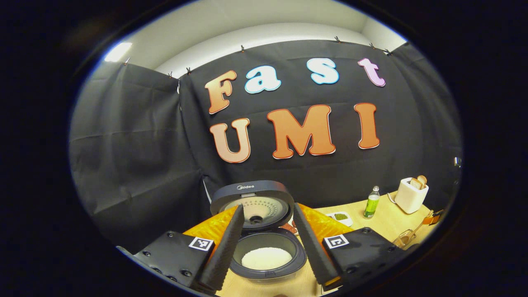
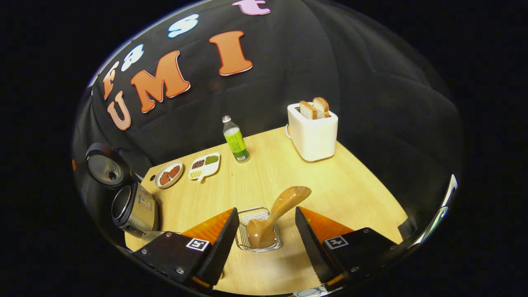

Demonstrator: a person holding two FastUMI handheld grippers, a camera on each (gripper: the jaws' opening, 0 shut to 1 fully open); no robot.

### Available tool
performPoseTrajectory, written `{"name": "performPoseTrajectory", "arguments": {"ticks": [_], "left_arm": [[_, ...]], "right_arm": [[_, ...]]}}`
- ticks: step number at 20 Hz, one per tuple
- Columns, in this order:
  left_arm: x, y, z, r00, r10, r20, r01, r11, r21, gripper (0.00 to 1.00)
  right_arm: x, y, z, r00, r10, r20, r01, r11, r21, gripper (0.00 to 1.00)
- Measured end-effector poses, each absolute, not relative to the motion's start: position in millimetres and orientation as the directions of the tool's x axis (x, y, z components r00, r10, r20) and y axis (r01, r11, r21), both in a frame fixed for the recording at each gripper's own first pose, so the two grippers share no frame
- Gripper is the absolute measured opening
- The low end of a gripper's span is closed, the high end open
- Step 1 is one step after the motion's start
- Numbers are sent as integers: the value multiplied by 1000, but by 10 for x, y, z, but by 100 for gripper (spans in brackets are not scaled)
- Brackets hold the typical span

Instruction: Close the left gripper, press the button to open the rice cooker; take a wooden spoon from the chopstick holder with the right hand, scoop a spoonful of rice and pour it into the rice cooker, then put the wooden spoon back into the chopstick holder.

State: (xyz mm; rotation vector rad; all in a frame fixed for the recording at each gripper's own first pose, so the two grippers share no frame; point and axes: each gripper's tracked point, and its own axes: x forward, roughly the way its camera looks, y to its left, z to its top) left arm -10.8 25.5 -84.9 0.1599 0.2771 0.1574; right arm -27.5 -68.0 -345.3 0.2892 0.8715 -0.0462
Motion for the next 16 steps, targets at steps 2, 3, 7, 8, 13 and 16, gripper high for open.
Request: {"name": "performPoseTrajectory", "arguments": {"ticks": [2,3,7,8,13,16], "left_arm": [[-213,210,-925,942,187,-278,-136,972,191,78],[-254,198,-930,939,192,-284,-140,971,195,80],[-400,238,-914,928,233,-292,-172,960,220,88],[-425,242,-909,925,241,-295,-179,958,223,90],[-564,256,-908,907,288,-307,-218,945,243,82],[-640,214,-931,899,308,-312,-229,937,263,82]], "right_arm": [[-206,-665,-3612,630,82,-772,171,955,241,79],[-178,-659,-3689,622,84,-779,175,954,242,77],[-90,-613,-3870,608,92,-789,201,943,265,57],[-82,-596,-3901,605,101,-790,206,938,278,50],[-42,-507,-4052,589,137,-797,234,914,330,27],[-41,-478,-4024,594,160,-788,266,886,380,16]]}}
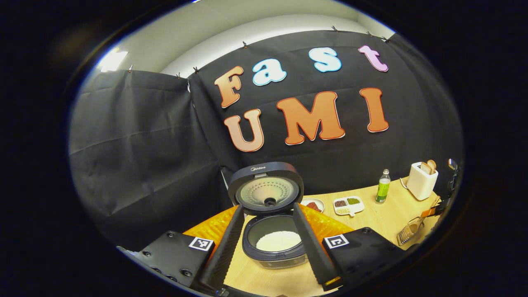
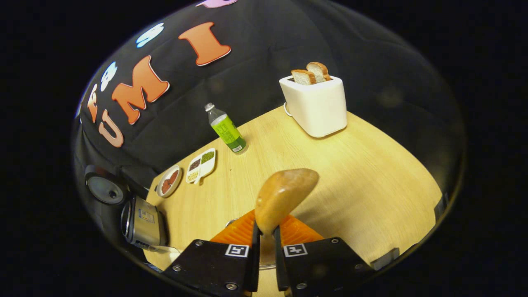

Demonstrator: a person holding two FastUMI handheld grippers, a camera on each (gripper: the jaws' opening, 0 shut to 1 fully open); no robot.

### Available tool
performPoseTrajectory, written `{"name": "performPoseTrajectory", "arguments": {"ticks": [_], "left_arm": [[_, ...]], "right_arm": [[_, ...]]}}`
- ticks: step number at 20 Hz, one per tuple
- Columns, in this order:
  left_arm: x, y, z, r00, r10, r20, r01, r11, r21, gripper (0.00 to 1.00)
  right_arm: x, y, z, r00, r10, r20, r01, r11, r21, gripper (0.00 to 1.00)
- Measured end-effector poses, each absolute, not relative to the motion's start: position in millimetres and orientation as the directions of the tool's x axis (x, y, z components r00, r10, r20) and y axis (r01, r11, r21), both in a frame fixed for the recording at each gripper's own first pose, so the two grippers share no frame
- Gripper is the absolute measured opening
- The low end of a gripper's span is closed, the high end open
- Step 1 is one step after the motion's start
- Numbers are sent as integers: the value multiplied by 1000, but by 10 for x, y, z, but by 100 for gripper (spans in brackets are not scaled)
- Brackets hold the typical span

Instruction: Close the left gripper, press the button to open the rice cooker; take a wooden spoon from the chopstick holder with the right hand, scoop a spoonful of rice and pour it into the rice cooker, then put the wooden spoon back into the chopstick holder.

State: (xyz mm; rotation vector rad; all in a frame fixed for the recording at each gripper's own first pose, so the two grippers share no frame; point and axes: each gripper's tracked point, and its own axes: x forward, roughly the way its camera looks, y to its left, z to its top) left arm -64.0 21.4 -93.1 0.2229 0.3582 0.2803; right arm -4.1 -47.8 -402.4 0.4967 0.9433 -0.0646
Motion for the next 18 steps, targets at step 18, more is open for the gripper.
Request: {"name": "performPoseTrajectory", "arguments": {"ticks": [18], "left_arm": [[-79,410,-1114,954,139,-267,-96,981,166,75]], "right_arm": [[-247,-165,-2702,739,83,-669,226,904,362,12]]}}
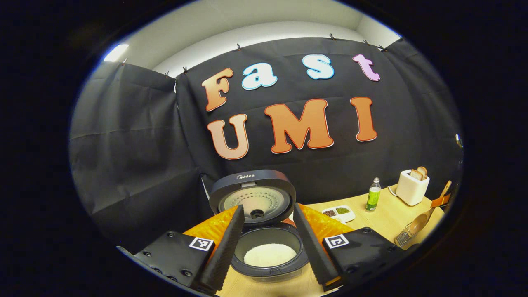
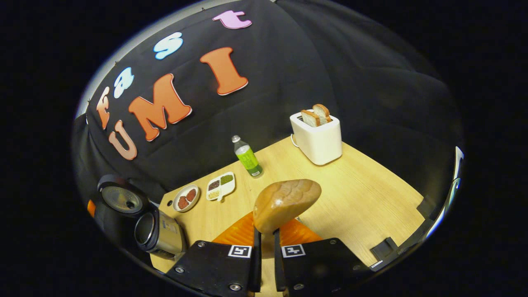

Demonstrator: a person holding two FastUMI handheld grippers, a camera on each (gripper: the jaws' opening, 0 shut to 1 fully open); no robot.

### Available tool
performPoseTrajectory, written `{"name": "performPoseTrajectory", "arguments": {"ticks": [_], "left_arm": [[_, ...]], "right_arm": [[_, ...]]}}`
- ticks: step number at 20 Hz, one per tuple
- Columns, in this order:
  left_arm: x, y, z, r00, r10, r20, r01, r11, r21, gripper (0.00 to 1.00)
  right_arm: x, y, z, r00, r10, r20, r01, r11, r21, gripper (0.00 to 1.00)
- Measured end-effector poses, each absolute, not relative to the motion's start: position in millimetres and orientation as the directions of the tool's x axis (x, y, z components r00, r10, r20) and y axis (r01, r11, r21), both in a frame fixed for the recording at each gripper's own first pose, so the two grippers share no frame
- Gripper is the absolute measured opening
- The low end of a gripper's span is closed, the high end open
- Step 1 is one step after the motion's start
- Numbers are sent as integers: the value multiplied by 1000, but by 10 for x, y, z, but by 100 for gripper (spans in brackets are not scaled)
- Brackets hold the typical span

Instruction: Close the left gripper, press the button to open the rice cooker; take a wooden spoon from the chopstick holder with the right hand, scoop a spoonful of rice and pour it into the rice cooker, then put the wooden spoon back into the chopstick holder.

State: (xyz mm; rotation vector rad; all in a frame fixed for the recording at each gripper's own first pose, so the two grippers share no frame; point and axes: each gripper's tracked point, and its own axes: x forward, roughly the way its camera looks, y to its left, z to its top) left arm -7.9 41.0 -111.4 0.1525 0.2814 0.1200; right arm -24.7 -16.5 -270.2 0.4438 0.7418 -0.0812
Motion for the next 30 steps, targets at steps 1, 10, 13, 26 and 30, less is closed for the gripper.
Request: {"name": "performPoseTrajectory", "arguments": {"ticks": [1,10,13,26,30], "left_arm": [[-68,431,-1160,954,132,-270,-91,983,159,75],[-55,702,-1338,949,96,-300,-67,992,106,83],[-115,865,-1327,950,124,-287,-94,989,117,75],[-223,1193,-1433,933,115,-340,-58,983,173,89],[-145,1146,-1470,933,79,-350,-19,985,171,92]], "right_arm": [[-278,-56,-2659,740,98,-665,211,905,369,12],[-645,1098,-2561,684,272,-677,-59,946,320,12],[-730,1259,-2819,662,239,-711,-115,969,219,12],[-786,1362,-3505,747,1,-665,-31,999,-33,8],[-863,1459,-3603,762,-19,-648,-7,999,-38,7]]}}
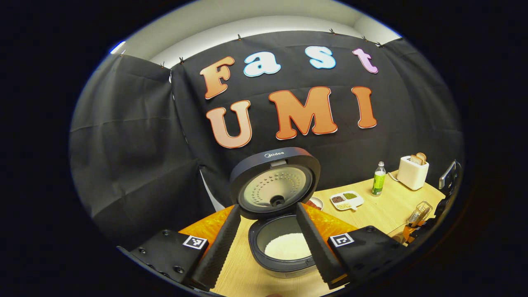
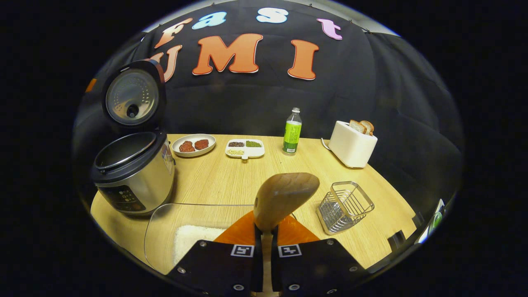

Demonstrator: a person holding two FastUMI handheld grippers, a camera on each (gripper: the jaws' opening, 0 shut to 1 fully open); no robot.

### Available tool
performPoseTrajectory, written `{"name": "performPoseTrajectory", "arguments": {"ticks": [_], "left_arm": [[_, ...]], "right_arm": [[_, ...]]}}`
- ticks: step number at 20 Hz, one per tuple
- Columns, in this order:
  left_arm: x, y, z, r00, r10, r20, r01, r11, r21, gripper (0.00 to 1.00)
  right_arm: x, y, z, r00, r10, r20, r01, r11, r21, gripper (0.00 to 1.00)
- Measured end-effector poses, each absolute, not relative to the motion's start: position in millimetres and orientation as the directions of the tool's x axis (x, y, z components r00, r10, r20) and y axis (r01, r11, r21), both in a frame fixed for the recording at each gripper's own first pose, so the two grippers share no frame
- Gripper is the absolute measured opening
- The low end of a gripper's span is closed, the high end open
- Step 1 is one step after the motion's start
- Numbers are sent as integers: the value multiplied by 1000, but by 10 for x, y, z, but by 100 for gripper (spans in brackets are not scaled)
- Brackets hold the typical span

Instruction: Close the left gripper, press the button to open the rice cooker; take a wooden spoon from the chopstick holder with the right hand, scoop a spoonful of rice and pour it into the rice cooker, then put the wooden spoon back into the chopstick holder.

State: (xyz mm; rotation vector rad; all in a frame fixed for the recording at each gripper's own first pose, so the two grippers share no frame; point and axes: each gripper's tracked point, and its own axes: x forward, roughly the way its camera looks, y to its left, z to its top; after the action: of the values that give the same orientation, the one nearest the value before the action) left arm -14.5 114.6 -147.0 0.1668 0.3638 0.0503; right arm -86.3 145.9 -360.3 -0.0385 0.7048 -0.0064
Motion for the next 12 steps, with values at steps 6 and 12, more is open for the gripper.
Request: {"name": "performPoseTrajectory", "arguments": {"ticks": [6,12], "left_arm": [[-85,1132,-1555,928,49,-371,21,983,182,92],[-90,1236,-1607,920,59,-387,12,984,177,93]], "right_arm": [[-932,1806,-3574,781,78,-620,22,988,151,7],[-1040,2116,-3600,732,197,-652,12,954,301,7]]}}
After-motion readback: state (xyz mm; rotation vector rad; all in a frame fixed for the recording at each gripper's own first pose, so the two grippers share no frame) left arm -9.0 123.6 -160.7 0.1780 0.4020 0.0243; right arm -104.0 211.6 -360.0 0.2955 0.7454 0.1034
